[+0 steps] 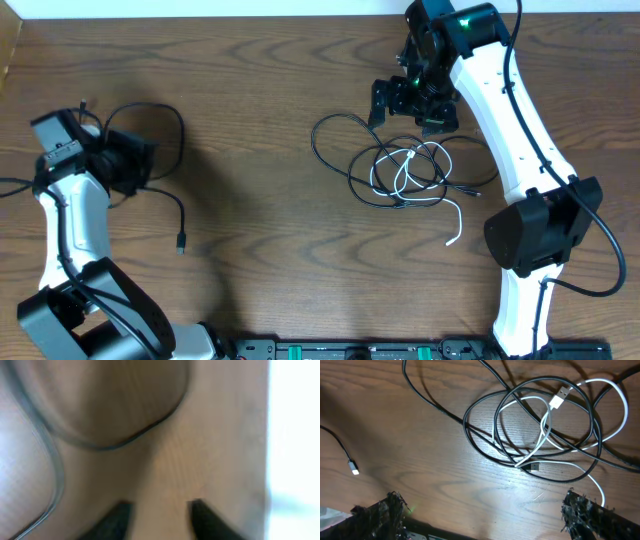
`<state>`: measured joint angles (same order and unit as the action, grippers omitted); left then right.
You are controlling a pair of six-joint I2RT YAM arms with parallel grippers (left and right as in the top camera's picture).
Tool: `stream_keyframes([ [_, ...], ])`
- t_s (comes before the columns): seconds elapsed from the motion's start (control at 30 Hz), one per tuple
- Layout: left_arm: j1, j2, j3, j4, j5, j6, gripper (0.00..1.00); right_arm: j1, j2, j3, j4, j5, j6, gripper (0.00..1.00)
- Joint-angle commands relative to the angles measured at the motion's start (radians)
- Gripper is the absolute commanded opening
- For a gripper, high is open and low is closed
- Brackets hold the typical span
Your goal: Untangle cables
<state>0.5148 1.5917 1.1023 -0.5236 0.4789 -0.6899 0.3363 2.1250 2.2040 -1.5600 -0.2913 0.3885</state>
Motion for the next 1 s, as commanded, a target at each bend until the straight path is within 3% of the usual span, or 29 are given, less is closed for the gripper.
stream_keyframes([
  [0.0, -0.018, 0.009, 0.006, -0.072, -0.226, 0.087, 0.68, 0.006, -0.032, 0.008, -0.003, 0.002, -0.012, 0.99],
  [0.13, -0.078, 0.019, -0.013, -0.105, -0.403, 0.173, 0.75, 0.006, -0.032, 0.008, -0.003, 0.002, -0.012, 0.99],
  [0.27, -0.152, 0.046, -0.022, -0.106, -0.515, 0.186, 0.80, 0.006, -0.032, 0.008, -0.003, 0.002, -0.012, 0.99],
  [0.47, -0.209, 0.124, -0.023, -0.105, -0.578, 0.185, 0.83, 0.006, -0.032, 0.008, -0.003, 0.002, -0.012, 0.99],
  [0.83, -0.206, 0.279, -0.023, -0.092, -0.577, 0.200, 0.62, 0.008, -0.032, 0.008, -0.003, 0.002, -0.012, 0.99],
  [0.93, -0.206, 0.305, -0.023, -0.086, -0.576, 0.200, 0.49, 0.008, -0.032, 0.008, -0.003, 0.002, -0.012, 0.99],
  [0.97, -0.206, 0.312, -0.023, -0.085, -0.576, 0.200, 0.40, 0.008, -0.032, 0.008, -0.003, 0.002, -0.012, 0.99],
])
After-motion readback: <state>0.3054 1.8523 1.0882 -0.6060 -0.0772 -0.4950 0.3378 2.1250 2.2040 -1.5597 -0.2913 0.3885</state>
